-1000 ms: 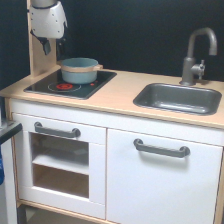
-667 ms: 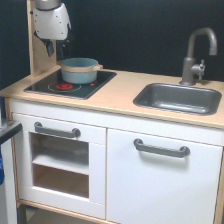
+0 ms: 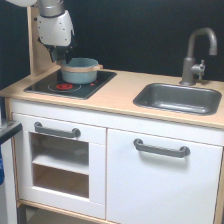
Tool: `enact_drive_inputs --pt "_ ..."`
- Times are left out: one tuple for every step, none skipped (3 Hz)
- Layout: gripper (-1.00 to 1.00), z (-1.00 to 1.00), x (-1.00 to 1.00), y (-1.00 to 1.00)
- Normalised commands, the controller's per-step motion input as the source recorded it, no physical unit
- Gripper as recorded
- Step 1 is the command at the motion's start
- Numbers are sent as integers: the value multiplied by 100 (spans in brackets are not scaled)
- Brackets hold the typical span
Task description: Place the pot in the sink
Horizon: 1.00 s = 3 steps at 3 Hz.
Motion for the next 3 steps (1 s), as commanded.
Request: enact_drive_inputs --pt "100 -90 6 15" --pt "94 -81 17 9" --pt "-53 -58 24 6"
